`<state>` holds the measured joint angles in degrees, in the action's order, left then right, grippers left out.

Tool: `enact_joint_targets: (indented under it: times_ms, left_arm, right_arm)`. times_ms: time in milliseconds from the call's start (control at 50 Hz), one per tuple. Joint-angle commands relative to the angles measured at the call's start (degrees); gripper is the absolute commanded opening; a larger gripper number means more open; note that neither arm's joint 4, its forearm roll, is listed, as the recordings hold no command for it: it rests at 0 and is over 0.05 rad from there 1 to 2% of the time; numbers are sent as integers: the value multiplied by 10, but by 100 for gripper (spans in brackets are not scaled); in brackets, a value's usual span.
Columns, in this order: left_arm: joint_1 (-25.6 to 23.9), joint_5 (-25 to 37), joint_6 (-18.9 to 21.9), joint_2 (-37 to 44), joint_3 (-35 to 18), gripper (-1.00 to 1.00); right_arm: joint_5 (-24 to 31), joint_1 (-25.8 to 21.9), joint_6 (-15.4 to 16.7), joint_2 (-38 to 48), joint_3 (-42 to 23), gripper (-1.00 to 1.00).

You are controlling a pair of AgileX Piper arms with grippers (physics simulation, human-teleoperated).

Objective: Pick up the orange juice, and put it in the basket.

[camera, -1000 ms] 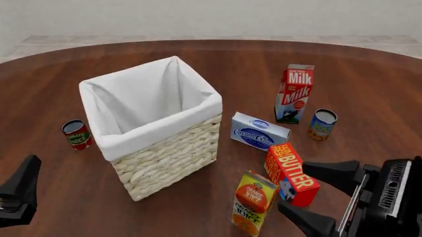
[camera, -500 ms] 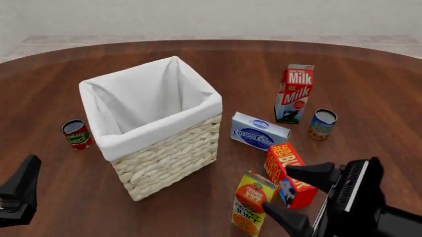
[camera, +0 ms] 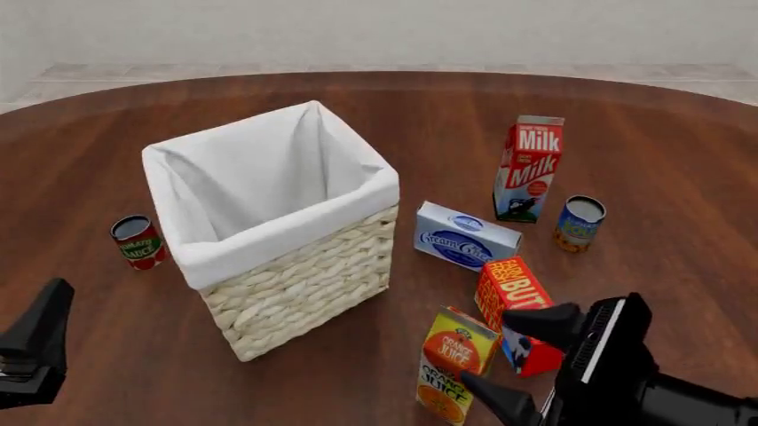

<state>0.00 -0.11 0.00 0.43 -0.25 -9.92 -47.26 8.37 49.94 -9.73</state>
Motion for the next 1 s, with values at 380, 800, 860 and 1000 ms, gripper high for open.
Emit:
enact_joint_targets:
  times_ms: [380,800,860,1000]
  left_arm:
    - [0,0,0,0,0,100]
    - [0,0,0,0,0,100]
    - [0,0,0,0,0,100]
    - [0,0,0,0,0,100]
  right_arm:
    - [-104,7,-7,116,16,100]
    - [-110,21,0,115,17,-100]
    - [-106,21,2,112,16,-100]
    - [-79,18,5,88,2,-100]
